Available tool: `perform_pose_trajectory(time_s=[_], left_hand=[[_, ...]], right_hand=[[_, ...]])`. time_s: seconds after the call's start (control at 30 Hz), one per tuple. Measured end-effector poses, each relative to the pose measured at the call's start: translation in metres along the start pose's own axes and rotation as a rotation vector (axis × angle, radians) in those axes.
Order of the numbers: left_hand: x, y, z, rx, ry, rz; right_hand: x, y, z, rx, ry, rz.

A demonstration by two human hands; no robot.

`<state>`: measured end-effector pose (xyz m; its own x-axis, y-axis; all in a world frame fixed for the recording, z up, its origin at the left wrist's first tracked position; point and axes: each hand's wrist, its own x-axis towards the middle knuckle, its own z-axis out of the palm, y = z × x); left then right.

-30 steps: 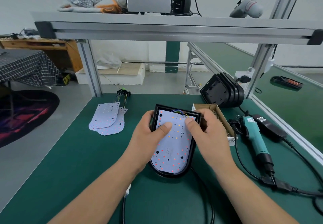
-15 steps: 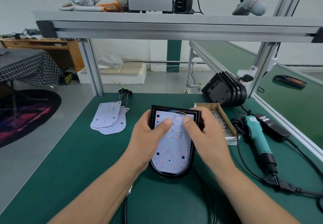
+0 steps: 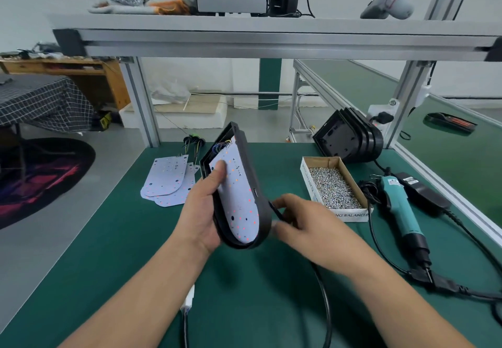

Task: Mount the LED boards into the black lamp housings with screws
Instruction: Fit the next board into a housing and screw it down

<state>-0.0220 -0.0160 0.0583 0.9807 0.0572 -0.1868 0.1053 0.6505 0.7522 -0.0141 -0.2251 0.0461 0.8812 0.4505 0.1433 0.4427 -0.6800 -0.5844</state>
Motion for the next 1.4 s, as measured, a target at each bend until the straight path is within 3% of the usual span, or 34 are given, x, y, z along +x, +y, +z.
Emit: perform_pose_trajectory(time_s=[0.1,0.23,0.3,0.4,0.57,0.67,0.77,0.93,1.07,1.4], left_hand=[[-0.001,0.004,-0.004,-0.026,-0.052,-0.011],[-0.005,0.004,-0.007,-0.127,-0.246,-0.064],[-0.007,0.0,-0.006,-0.121,-0.333,-0.057],[-0.009,-0.004,-0.006,-0.106,-0.407,-0.035],[-0.006,-0.005,-0.007,-0.056,-0.355,-0.021],[-0.007,-0.006,-0.005,-0.067,-0.393,-0.05],[-0.009,-0.008,-0.004,-0.08,-0.414,-0.087],[-0.008,-0.004,-0.002,0.003,-0.439,-0.105],[-0.01,0.002,-0.005,0.042,-0.565,-0.213],[-0.011,-0.007,-0.009,0.124,-0.738,-0.142]], right_hand=[[0.01,0.011,0.003,-0.02,0.215,0.02],[0.025,0.018,0.001,0.201,0.637,0.027],[0.031,0.022,0.0,0.279,0.712,0.019],[0.032,0.025,-0.001,0.293,0.695,0.013],[0.027,0.014,0.002,0.0,0.649,-0.124],[0.024,0.0,0.01,0.027,0.639,-0.27],[0.023,-0.003,0.016,0.125,0.551,-0.258],[0.024,-0.001,0.009,0.155,0.589,-0.3],[0.023,-0.002,0.006,0.129,0.564,-0.33],[0.022,0.005,0.0,0.03,0.54,-0.401]])
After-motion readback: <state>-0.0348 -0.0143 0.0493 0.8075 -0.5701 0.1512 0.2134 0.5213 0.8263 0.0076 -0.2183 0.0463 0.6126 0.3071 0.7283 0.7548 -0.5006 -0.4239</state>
